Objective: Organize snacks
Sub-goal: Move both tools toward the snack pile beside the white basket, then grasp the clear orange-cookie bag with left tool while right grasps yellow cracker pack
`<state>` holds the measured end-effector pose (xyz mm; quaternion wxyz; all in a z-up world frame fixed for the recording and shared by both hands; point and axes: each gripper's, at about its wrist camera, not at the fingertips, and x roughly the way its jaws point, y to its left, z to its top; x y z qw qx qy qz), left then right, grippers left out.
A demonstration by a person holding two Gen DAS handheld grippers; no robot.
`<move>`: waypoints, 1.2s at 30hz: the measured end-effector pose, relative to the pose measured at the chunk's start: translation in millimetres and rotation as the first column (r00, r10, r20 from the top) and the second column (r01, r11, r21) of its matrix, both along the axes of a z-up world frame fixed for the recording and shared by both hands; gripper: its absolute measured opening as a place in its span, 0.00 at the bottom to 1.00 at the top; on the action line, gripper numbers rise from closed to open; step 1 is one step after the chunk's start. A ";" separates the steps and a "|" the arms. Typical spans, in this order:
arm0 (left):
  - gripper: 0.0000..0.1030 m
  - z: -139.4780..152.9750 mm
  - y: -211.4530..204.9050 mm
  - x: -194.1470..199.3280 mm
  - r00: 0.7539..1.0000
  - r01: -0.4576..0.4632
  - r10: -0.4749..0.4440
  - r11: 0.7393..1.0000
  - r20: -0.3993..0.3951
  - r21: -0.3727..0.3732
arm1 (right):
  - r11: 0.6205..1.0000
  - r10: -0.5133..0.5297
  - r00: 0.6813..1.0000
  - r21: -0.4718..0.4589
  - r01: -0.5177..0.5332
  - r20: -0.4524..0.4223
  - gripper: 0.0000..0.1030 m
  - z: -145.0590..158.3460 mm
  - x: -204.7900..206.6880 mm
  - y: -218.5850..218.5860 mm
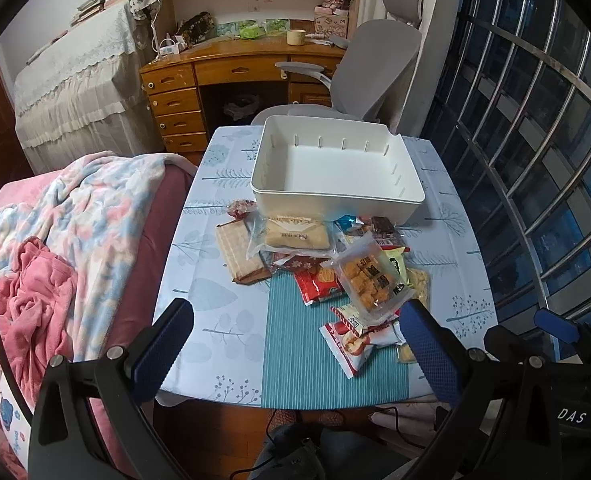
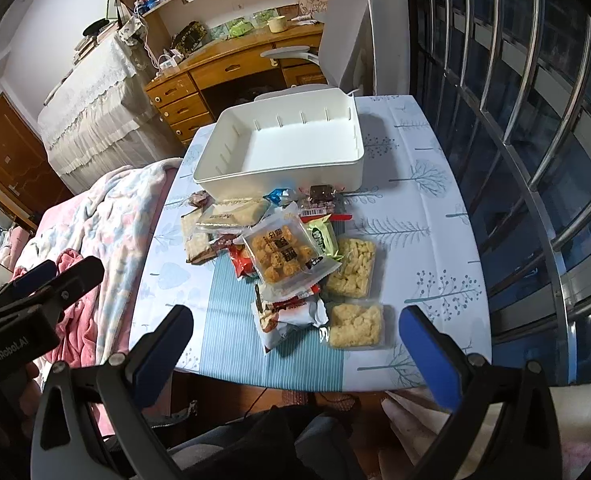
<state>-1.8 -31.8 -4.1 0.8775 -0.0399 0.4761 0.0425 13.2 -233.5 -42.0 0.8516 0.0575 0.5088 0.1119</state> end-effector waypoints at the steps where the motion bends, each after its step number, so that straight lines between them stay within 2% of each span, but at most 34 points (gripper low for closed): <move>1: 0.99 -0.2 -0.8 0.7 1.000 -0.003 0.003 1.000 -0.003 0.002 | 1.000 0.002 1.000 0.003 -0.002 0.003 1.00 -0.4 1.2 -1.6; 9: 0.99 -4.1 -10.2 6.0 0.999 -0.028 0.028 1.000 -0.035 0.009 | 0.999 0.031 0.999 0.021 -0.032 0.040 1.00 -5.2 7.8 -18.8; 14: 0.99 -12.0 -14.4 5.3 0.998 -0.041 0.041 0.999 -0.056 -0.002 | 0.998 0.064 0.995 -0.002 -0.064 0.080 1.00 -12.2 5.5 -23.2; 20: 0.99 -23.3 -16.1 4.8 0.995 -0.054 0.050 0.997 -0.084 -0.047 | 0.993 0.114 0.987 -0.034 -0.110 0.116 1.00 -17.2 3.0 -25.0; 25: 0.99 -34.5 -17.2 9.3 0.993 -0.053 0.043 0.995 -0.111 -0.086 | 0.989 0.141 0.985 -0.057 -0.136 0.103 1.00 -27.4 2.7 -25.6; 27: 0.99 -39.5 -17.9 12.5 0.991 -0.053 0.039 0.993 -0.129 -0.101 | 0.985 0.153 0.982 -0.093 -0.143 0.111 1.00 -31.3 1.7 -24.4; 36: 0.99 -68.8 -17.7 46.4 0.987 -0.038 -0.002 0.969 -0.162 -0.245 | 0.968 0.195 0.973 -0.185 -0.170 0.124 1.00 -51.4 1.6 -26.8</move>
